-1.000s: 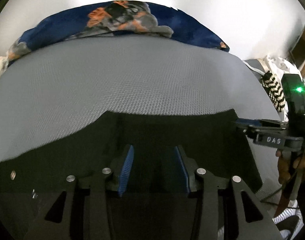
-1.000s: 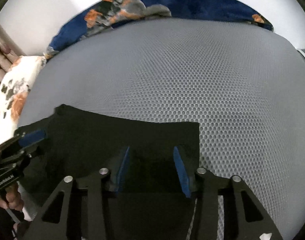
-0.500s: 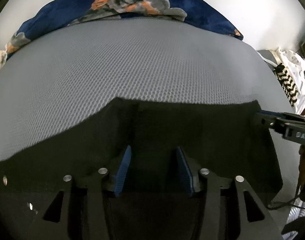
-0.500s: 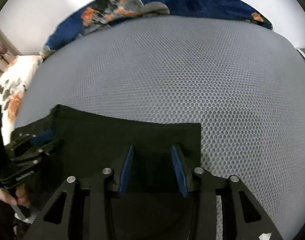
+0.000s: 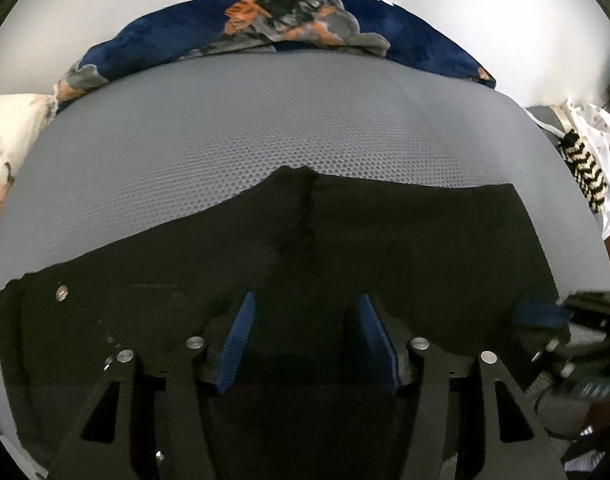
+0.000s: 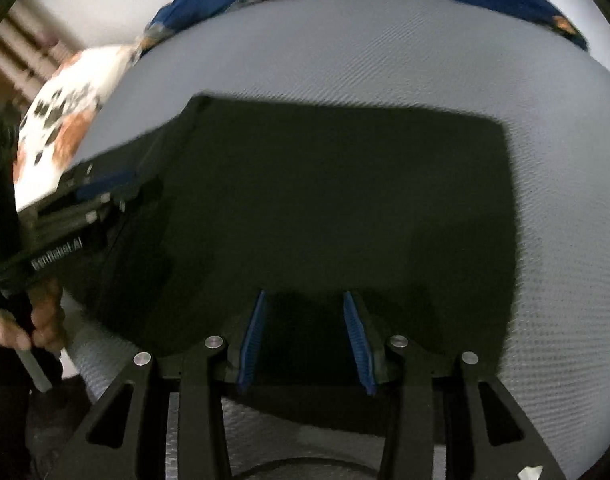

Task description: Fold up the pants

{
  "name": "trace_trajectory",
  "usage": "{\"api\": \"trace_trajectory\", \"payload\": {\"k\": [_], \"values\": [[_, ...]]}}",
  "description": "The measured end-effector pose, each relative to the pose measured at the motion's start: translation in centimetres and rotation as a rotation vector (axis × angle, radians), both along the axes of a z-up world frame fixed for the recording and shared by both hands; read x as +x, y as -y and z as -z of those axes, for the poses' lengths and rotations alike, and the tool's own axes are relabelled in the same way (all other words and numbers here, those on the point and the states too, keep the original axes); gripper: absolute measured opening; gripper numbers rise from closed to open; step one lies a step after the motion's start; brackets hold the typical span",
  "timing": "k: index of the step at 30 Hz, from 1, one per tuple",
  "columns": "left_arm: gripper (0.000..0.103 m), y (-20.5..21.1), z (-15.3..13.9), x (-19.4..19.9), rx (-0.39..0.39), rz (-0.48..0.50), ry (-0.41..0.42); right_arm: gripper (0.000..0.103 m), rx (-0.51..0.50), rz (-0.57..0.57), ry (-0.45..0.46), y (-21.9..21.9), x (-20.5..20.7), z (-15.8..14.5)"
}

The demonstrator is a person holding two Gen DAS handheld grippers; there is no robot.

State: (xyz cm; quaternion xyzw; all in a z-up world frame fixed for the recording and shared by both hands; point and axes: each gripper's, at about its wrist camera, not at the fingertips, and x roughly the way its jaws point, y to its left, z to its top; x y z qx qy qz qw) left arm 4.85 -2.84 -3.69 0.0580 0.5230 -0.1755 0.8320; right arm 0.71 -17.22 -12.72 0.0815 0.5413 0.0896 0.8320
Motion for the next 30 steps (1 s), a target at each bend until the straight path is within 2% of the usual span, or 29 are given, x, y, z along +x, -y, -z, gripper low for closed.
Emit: {"api": "trace_trajectory", "payload": {"k": [4, 10, 18, 21, 24, 28, 30], "values": [[0.057, -1.9, -1.1, -0.6, -0.004, -0.033, 0.024, 0.045, 0.033, -0.069, -0.024, -3.1, 0.1, 0.2], [0.058, -6.4, -3.2, -0.7, 0.001, -0.098, 0.067, 0.045, 0.023, -0.166, -0.039, -7.9, 0.9, 0.1], [0.064, -17.3, -6.2, -0.7, 0.011, -0.253, 0.115, 0.046, 0.02, -0.231, -0.06, -12.3, 3.1, 0.1], [0.067, -21.7, -6.2, -0.8, -0.017, -0.322, 0.103, 0.048, 0.025, -0.23, -0.067, -13.3, 4.4, 0.0], [0.067, -25.0, -5.1, -0.8, -0.071, -0.35, 0.042, 0.049, 0.033, -0.215, -0.072, -14.0, 5.8, -0.1], [0.067, -27.3, -3.6, -1.6, -0.201, -0.309, -0.031, 0.048, 0.023, -0.19, -0.086, -14.8, 7.7, -0.1], [0.068, -27.6, -3.1, -1.9, -0.229, -0.283, -0.039, 0.048, 0.021, -0.182, -0.087, -15.4, 8.6, -0.5]]}}
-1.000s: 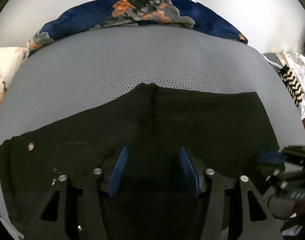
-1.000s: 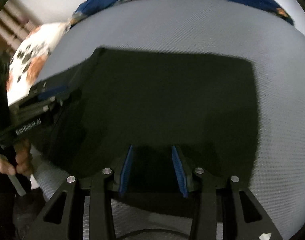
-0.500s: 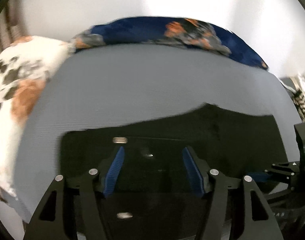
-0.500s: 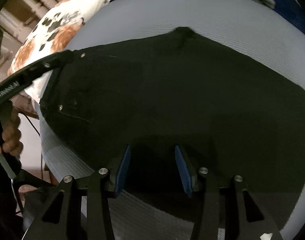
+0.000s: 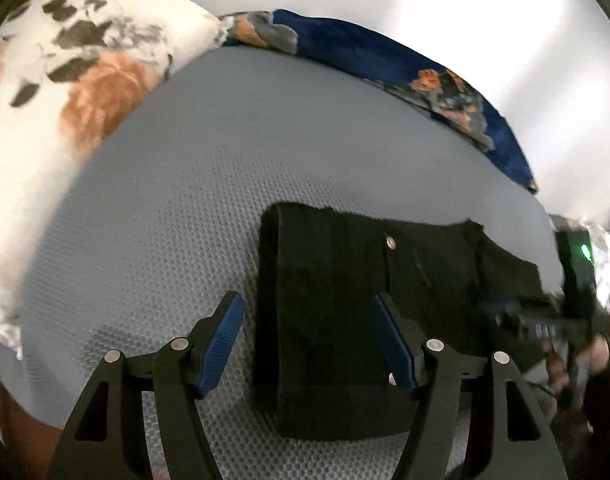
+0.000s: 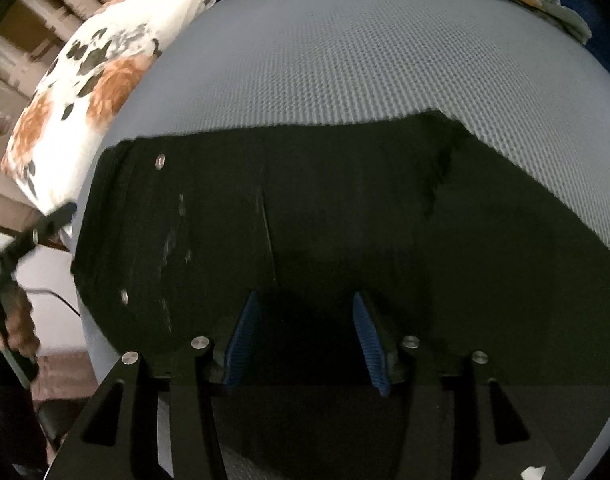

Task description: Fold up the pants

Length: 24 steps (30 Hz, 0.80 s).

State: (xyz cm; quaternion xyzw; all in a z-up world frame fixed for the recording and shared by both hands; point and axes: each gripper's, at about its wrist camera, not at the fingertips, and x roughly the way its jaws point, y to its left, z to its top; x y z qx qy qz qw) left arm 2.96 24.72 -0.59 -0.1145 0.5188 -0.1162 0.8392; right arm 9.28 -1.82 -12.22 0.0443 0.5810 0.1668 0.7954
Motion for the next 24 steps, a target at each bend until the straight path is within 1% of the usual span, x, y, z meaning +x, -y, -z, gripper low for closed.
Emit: {"api": "trace_trajectory", "payload": {"k": [3, 7, 9, 11, 13, 15, 18, 20, 22, 23, 24], "values": [[0.068, -0.5, 1.3, 0.2, -0.037, 0.031, -0.023, 0.048, -0.009, 0.011, 0.015, -0.6, 1.0, -1.0], [0.068, -1.0, 4.1, 1.2, -0.081, 0.039, -0.107, 0.051, -0.027, 0.036, 0.036, -0.6, 1.6, -2.2], [0.068, -1.3, 5.2, 1.6, -0.116, 0.045, -0.139, 0.051, -0.041, 0.043, 0.047, -0.6, 1.7, -3.0], [0.068, -1.6, 5.4, 1.9, -0.164, 0.061, -0.129, 0.053, -0.053, 0.05, 0.06, -0.4, 1.6, -3.7], [0.068, -1.6, 5.7, 2.3, -0.21, 0.1, -0.151, 0.053, -0.06, 0.06, 0.068, -0.1, 1.5, -4.4], [0.068, -1.6, 5.9, 2.8, -0.265, 0.141, -0.164, 0.053, -0.061, 0.071, 0.076, 0.2, 1.4, -5.0], [0.069, -1.9, 6.3, 3.7, -0.338, 0.174, -0.19, 0.054, -0.052, 0.092, 0.096, 0.6, 1.2, -6.1], [0.069, -2.4, 6.8, 4.4, -0.429, 0.194, -0.222, 0.058, -0.044, 0.105, 0.113, 0.9, 1.0, -6.7], [0.069, -2.8, 7.6, 5.2, -0.528, 0.203, -0.252, 0.059, -0.031, 0.117, 0.126, 1.1, 0.9, -7.1], [0.068, -2.8, 7.8, 5.6, -0.563, 0.207, -0.261, 0.059, -0.023, 0.121, 0.129, 1.2, 0.8, -7.2], [0.068, -2.6, 7.9, 5.8, -0.577, 0.21, -0.265, 0.059, -0.017, 0.123, 0.131, 1.3, 0.7, -7.3]]}}
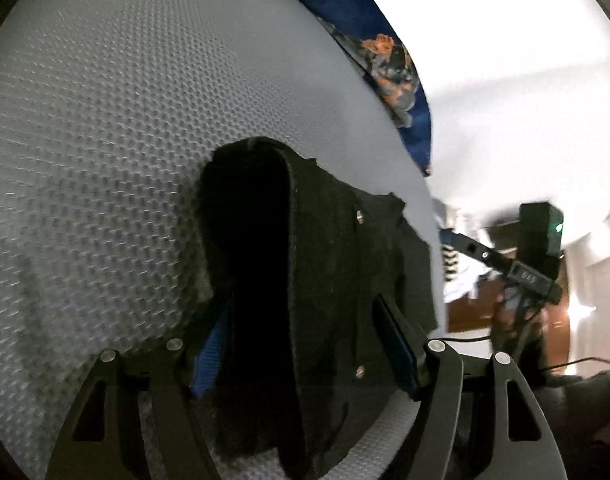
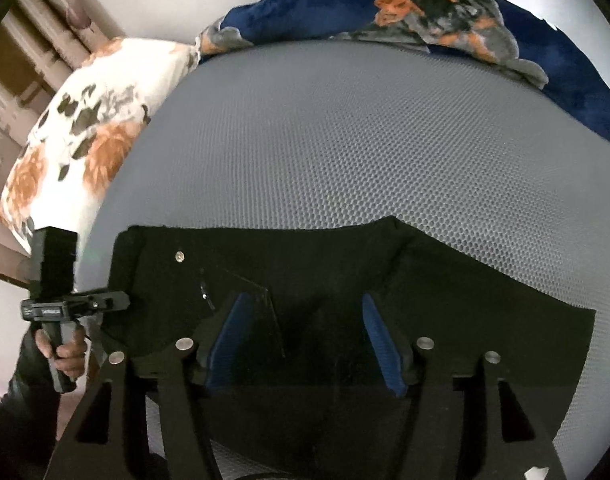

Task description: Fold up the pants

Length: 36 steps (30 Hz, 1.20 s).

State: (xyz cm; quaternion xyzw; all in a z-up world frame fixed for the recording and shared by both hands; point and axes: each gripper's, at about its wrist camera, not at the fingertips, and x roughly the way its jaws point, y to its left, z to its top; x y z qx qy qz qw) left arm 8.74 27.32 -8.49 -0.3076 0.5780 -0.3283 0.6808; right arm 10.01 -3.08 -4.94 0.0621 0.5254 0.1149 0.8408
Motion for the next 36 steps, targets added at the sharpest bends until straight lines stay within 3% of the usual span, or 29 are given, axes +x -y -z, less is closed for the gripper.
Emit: {"api": "trace_trajectory", "payload": {"k": [4, 7, 8, 11, 13, 15, 18, 24, 26, 32, 36], "values": [[0.067, 2.0, -0.5, 0.4, 0.039, -0.006, 0.02, 0.059, 0.014, 0.006, 0.001, 0.4, -0.5, 0.3], [0.049, 3.0, -1.1, -0.1, 0.142, -0.057, 0.026, 0.059, 0.024, 0.015, 0.009, 1.0, -0.9, 0.3], [0.039, 3.3, -1.2, 0.0, 0.197, -0.082, 0.016, 0.059, 0.026, 0.023, 0.014, 1.4, -1.0, 0.2], [0.033, 3.7, -1.9, 0.0, 0.239, -0.152, -0.05, 0.059, 0.054, 0.05, 0.028, 3.0, -1.5, 0.0], [0.03, 4.6, -3.1, -0.1, 0.268, -0.175, -0.05, 0.059, 0.07, 0.072, 0.042, 4.2, -2.1, -0.2], [0.025, 5.4, -4.8, -0.4, 0.24, -0.189, -0.047, 0.059, 0.081, 0.086, 0.056, 5.3, -2.7, -0.4], [0.024, 7.1, -7.5, -0.6, 0.185, -0.217, -0.066, 0.06, 0.11, 0.124, 0.078, 7.7, -3.9, -0.5], [0.024, 14.5, -12.2, -0.1, 0.197, -0.19, -0.027, 0.061, 0.184, 0.213, 0.102, 12.9, -6.0, 0.0], [0.024, 18.2, -13.6, 0.2, 0.235, -0.154, 0.028, 0.061, 0.196, 0.232, 0.114, 14.6, -6.8, 0.2], [0.024, 28.4, -13.7, 0.6, 0.349, -0.036, 0.141, 0.061, 0.219, 0.302, 0.131, 20.0, -8.9, 1.0], [0.024, 33.8, -11.8, 0.6, 0.407, 0.021, 0.148, 0.061, 0.246, 0.354, 0.126, 23.2, -9.6, 1.6]]}}
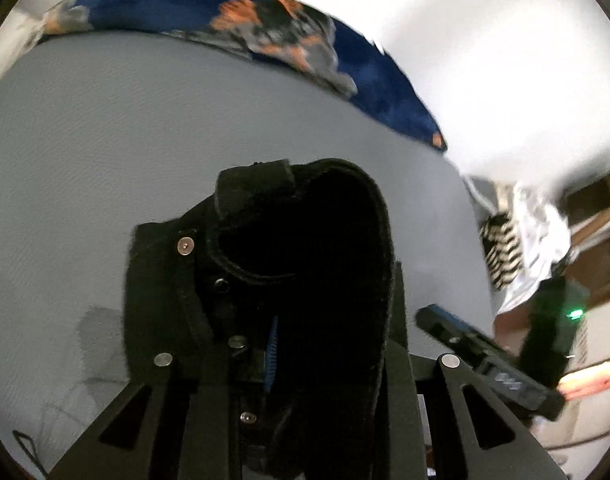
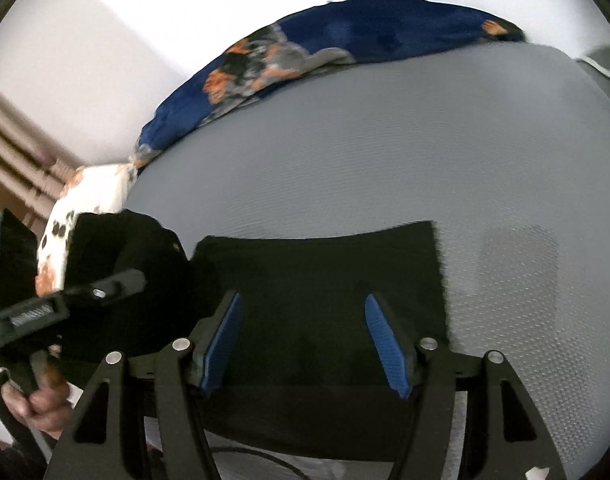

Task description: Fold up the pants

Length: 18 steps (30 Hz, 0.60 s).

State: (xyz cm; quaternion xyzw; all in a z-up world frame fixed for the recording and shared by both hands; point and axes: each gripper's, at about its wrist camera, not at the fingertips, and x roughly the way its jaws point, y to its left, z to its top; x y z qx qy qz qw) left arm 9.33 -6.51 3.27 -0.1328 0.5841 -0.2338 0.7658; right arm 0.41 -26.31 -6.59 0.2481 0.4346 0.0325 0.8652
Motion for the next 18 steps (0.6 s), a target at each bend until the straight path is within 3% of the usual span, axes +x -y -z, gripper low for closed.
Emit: {"api": "trace_trajectory", "payload": {"k": [4, 9, 12, 14, 18], "values": [[0.025, 3.5, 2.9, -0.8, 0.102, 0.059, 0.009, 0.062, 0.032, 0.026, -0.007, 2.2, -0.5, 0.8], [0.036, 4.8, 4.7, -1.9, 0.147, 0.117, 0.043, 0.062, 0.048, 0.021, -0.021, 3.3, -0.3, 1.8], [0.056, 5.1, 4.4, -2.2, 0.111, 0.167, 0.048, 0.062, 0.077, 0.007, -0.025, 3.6, 0.0, 2.4], [0.068, 4.6, 3.6, -2.6, 0.047, 0.196, 0.058, 0.061, 0.105, -0.015, -0.029, 3.7, 0.6, 2.7], [0.076, 2.5, 1.5, -3.3, -0.015, 0.197, 0.119, 0.062, 0.166, -0.091, -0.043, 3.3, 1.9, 3.5]]}}
